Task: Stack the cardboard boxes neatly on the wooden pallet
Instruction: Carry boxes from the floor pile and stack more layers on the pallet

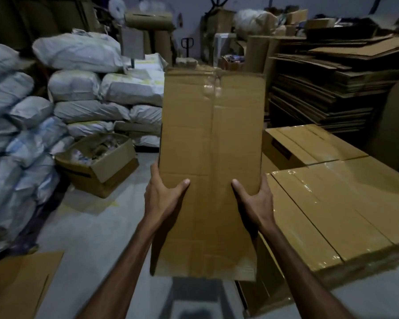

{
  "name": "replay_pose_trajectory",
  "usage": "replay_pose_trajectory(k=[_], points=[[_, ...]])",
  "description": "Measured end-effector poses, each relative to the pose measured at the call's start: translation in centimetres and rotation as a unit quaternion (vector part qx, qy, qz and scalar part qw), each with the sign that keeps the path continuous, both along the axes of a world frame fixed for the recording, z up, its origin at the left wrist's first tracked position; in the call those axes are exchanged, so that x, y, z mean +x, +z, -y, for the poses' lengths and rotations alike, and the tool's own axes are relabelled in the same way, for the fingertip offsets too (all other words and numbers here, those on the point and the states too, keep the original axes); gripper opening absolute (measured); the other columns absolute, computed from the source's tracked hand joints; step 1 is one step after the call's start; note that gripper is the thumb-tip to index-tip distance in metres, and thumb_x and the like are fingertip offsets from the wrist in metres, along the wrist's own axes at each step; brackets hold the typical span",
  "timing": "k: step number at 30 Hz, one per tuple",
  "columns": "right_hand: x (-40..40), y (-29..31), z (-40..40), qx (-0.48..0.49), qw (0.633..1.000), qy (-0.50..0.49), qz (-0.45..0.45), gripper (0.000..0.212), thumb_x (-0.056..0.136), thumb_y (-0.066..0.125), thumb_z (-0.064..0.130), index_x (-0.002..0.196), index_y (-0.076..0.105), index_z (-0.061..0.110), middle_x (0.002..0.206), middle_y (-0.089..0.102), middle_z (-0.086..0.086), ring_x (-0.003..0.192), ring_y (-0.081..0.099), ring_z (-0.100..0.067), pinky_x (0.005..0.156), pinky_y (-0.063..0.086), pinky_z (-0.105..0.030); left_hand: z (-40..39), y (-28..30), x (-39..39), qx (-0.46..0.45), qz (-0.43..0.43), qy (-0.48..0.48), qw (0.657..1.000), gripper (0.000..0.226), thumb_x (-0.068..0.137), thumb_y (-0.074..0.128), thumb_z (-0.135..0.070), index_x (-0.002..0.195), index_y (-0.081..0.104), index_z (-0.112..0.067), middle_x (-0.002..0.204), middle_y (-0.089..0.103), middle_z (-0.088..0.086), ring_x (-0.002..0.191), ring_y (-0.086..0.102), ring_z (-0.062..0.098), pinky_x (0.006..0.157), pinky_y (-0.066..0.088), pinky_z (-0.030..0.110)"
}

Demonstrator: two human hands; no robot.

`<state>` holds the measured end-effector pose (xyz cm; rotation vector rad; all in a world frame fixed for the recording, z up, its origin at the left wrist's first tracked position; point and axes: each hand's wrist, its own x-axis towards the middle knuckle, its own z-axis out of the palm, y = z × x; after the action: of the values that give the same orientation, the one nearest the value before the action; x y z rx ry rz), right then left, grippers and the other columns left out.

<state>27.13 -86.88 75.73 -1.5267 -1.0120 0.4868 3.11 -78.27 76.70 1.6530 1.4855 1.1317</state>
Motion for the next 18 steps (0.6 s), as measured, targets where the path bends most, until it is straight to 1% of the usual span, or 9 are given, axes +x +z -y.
replay_pose_trajectory(k=[2,4,6,8,10,13,14,16,18], points=[[-1.0,-1.7,-3.1,-0.035,0.999,0.001,-0.015,0.088,0.081,0.08,0.066,0.155,0.036,0.046,0.13,0.063,0.021,0.116,0.065,-0.007,0.098,0.059,-0.043,-2.8,-1.4,-1.0,-0.025,-0.026,0.019,0.999,0.109,0.064,0.07,-0.081,0.155,0.024,-0.041,0.148,0.056,0.004,0.13,0.059,0.033,0.104,0.052,0.058],[-1.7,-3.9,-7.2,-0.065,0.998,0.011,-0.024,0.091,0.075,0.079,0.075,0.152,0.037,0.049,0.13,0.064,0.019,0.116,0.066,-0.01,0.098,0.059,-0.046,-6.4,-2.9,-1.8,-0.049,-0.049,0.032,0.997,0.103,0.068,0.074,-0.075,0.152,0.027,-0.04,0.143,0.06,0.005,0.125,0.061,0.034,0.102,0.054,0.058],[-2.2,-6.1,-11.7,-0.097,0.995,0.021,-0.023,0.097,0.073,0.078,0.077,0.154,0.037,0.043,0.14,0.061,0.008,0.124,0.062,-0.019,0.106,0.053,-0.045,-10.4,-4.3,-2.2,-0.065,-0.072,0.042,0.994,0.096,0.075,0.082,-0.063,0.151,0.029,-0.038,0.139,0.062,0.005,0.121,0.062,0.034,0.101,0.054,0.057],[-2.6,-7.6,-16.5,-0.129,0.991,0.025,-0.02,0.099,0.078,0.079,0.069,0.159,0.033,0.036,0.146,0.055,0.003,0.131,0.055,-0.022,0.107,0.044,-0.037,-14.7,-5.1,-2.2,-0.077,-0.095,0.056,0.991,0.095,0.078,0.085,-0.055,0.152,0.028,-0.036,0.139,0.061,0.006,0.122,0.061,0.033,0.103,0.053,0.057],[-2.6,-9.1,-21.7,-0.141,0.989,0.03,-0.02,0.102,0.077,0.078,0.071,0.16,0.032,0.035,0.147,0.054,0.004,0.132,0.054,-0.022,0.109,0.044,-0.041,-19.9,-5.4,-1.9,-0.084,-0.11,0.063,0.988,0.096,0.078,0.085,-0.055,0.153,0.028,-0.036,0.141,0.059,0.005,0.125,0.059,0.033,0.104,0.051,0.057],[-1.8,-10.2,-30.0,-0.162,0.985,0.05,-0.039,0.11,0.068,0.074,0.084,0.155,0.036,0.03,0.144,0.06,0.0,0.128,0.06,-0.026,0.109,0.05,-0.052,-28.0,-4.2,-1.0,-0.082,-0.145,0.068,0.984,0.092,0.079,0.084,-0.056,0.153,0.033,-0.034,0.142,0.06,0.003,0.127,0.058,0.032,0.104,0.05,0.055],[-1.4,-10.1,-32.4,-0.167,0.983,0.053,-0.047,0.108,0.068,0.076,0.082,0.154,0.038,0.027,0.142,0.061,0.0,0.127,0.061,-0.026,0.108,0.05,-0.051,-30.4,-3.4,-0.6,-0.081,-0.155,0.068,0.982,0.091,0.08,0.084,-0.056,0.153,0.035,-0.033,0.142,0.06,0.003,0.127,0.058,0.031,0.104,0.049,0.054],[-0.7,-9.0,-38.0,-0.167,0.981,0.069,-0.072,0.098,0.074,0.082,0.07,0.148,0.041,0.023,0.135,0.063,0.002,0.121,0.062,-0.024,0.104,0.051,-0.045,-35.8,-1.2,0.3,-0.062,-0.165,0.062,0.982,0.088,0.082,0.085,-0.051,0.153,0.039,-0.03,0.141,0.059,0.001,0.128,0.057,0.027,0.104,0.046,0.05],[-0.2,-8.5,-42.9,-0.166,0.978,0.075,-0.1,0.092,0.074,0.084,0.067,0.143,0.043,0.023,0.131,0.063,0.003,0.117,0.063,-0.022,0.102,0.052,-0.043,-40.9,0.6,0.9,-0.045,-0.201,0.051,0.977,0.088,0.083,0.084,-0.053,0.155,0.038,-0.029,0.145,0.058,0.004,0.13,0.055,0.029,0.105,0.045,0.053]])
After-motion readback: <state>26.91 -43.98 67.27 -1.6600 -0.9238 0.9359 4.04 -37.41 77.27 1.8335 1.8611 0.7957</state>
